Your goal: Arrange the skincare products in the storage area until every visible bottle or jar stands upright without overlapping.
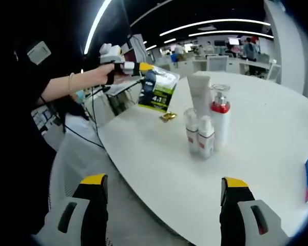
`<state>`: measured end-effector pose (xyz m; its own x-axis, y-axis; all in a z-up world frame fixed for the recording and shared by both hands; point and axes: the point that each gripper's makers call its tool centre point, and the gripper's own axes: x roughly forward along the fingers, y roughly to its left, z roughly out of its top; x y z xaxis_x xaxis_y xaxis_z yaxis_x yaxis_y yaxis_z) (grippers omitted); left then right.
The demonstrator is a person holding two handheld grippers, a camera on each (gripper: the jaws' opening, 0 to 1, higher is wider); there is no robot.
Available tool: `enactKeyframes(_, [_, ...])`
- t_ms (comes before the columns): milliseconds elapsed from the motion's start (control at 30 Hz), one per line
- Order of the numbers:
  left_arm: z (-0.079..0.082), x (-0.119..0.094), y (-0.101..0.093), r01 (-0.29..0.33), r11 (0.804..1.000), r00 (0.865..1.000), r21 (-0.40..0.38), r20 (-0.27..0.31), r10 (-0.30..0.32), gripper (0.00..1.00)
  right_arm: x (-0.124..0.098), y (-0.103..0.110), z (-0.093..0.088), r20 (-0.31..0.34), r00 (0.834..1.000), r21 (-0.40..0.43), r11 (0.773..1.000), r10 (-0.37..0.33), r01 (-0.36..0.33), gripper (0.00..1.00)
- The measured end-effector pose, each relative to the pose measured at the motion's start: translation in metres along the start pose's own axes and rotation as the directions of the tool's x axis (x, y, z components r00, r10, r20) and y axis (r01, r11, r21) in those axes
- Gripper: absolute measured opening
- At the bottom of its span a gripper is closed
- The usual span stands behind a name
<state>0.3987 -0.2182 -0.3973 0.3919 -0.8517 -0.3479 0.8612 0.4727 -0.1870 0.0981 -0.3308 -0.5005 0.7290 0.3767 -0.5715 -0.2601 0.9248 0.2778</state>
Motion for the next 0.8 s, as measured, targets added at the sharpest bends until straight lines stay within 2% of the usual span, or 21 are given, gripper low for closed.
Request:
enactKeyframes(100, [0.003, -0.011, -0.016, 0.027, 1.0, 1.0, -0.012, 0.006, -0.027, 0.0, 0.001, 0.008, 0.005, 0.021, 0.999, 0.004, 1.0, 0.029, -0.029, 0.94])
enactKeyframes(267, [0.008, -0.034, -0.054, 0.076, 0.996, 0.997, -0.043, 0.023, -0.075, 0.0, 0.004, 0.023, 0.017, 0.057, 0.994, -0.013, 0.996, 0.091, -0.09, 0.92])
enactKeyframes(367, [0.007, -0.048, -0.076, 0.112, 0.992, 0.994, -0.06, 0.016, -0.111, 0.0, 0.007, 0.033, 0.025, 0.078, 0.988, -0.014, 0.991, 0.134, -0.134, 0.89])
enactKeyframes(467, [0.005, -0.058, -0.091, 0.152, 0.987, 0.988, -0.06, 0.002, -0.152, 0.0, 0.01, 0.045, 0.033, 0.086, 0.979, -0.033, 0.982, 0.187, -0.184, 0.83])
enactKeyframes(567, [0.008, -0.067, -0.105, 0.183, 0.979, 0.983, -0.087, 0.006, -0.183, 0.0, 0.016, 0.052, 0.04, 0.092, 0.969, -0.05, 0.973, 0.227, -0.224, 0.81])
enactKeyframes(600, [0.009, -0.072, -0.119, 0.197, 0.975, 0.98, -0.1, 0.013, -0.196, 0.0, 0.019, 0.056, 0.043, 0.098, 0.964, -0.055, 0.968, 0.248, -0.244, 0.81])
enactKeyframes(633, [0.01, -0.075, -0.122, 0.214, 0.971, 0.977, -0.109, 0.02, -0.213, 0.0, 0.02, 0.058, 0.044, 0.102, 0.961, -0.056, 0.966, 0.256, -0.252, 0.81])
enactKeyframes(667, [0.01, -0.077, -0.122, 0.23, 0.967, 0.973, -0.113, 0.025, -0.229, 0.0, 0.024, 0.064, 0.05, 0.125, 0.946, -0.051, 0.954, 0.298, -0.294, 0.81])
enactKeyframes(700, [0.011, -0.08, -0.127, 0.239, 0.965, 0.971, -0.11, 0.026, -0.238, 0.0, 0.025, 0.066, 0.051, 0.13, 0.941, -0.047, 0.95, 0.313, -0.309, 0.81])
enactKeyframes(733, [0.009, -0.083, -0.13, 0.262, 0.958, 0.965, -0.119, 0.027, -0.26, 0.0, 0.028, 0.07, 0.052, 0.143, 0.926, -0.038, 0.937, 0.35, -0.348, 0.8])
enactKeyframes(800, [0.01, -0.088, -0.135, 0.301, 0.943, 0.954, -0.145, 0.032, -0.299, 0.0, 0.032, 0.073, 0.054, 0.158, 0.908, -0.013, 0.921, 0.387, -0.39, 0.79])
